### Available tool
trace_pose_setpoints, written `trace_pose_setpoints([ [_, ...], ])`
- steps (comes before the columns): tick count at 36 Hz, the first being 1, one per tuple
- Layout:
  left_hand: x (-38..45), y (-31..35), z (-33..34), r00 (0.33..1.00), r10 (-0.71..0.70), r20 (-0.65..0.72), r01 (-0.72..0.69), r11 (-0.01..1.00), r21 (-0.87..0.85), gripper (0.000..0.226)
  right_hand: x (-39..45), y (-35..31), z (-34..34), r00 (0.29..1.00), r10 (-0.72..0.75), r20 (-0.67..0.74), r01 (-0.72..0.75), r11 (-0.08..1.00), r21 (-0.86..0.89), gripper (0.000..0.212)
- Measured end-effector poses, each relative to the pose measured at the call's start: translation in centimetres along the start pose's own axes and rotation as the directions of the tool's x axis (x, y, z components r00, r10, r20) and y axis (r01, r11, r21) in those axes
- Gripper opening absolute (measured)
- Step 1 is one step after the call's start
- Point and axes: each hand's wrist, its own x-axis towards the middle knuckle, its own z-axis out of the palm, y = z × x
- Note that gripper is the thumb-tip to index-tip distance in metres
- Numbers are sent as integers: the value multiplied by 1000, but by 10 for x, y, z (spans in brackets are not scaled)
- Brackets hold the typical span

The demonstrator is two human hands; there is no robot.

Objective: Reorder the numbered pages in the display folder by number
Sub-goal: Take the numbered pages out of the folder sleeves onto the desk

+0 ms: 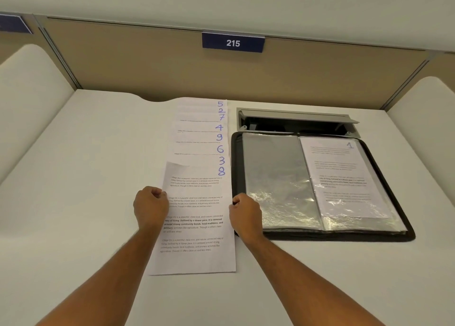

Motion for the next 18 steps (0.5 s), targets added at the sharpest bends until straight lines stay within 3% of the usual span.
trace_pose_setpoints([
  [5,-1,-1,0,1000,11,-5,-11,1000,-20,7,0,1,1,1000,-7,-4,7,1000,3,6],
  [8,-3,0,-1,1000,5,-17,-6,999,-51,19,0,2,2,1000,1,-9,0,1000,21,6],
  [18,-5,0,-1,999,29,-22,-29,1000,8,28,-2,6,-2,995,-67,-78,66,998,-21,15],
])
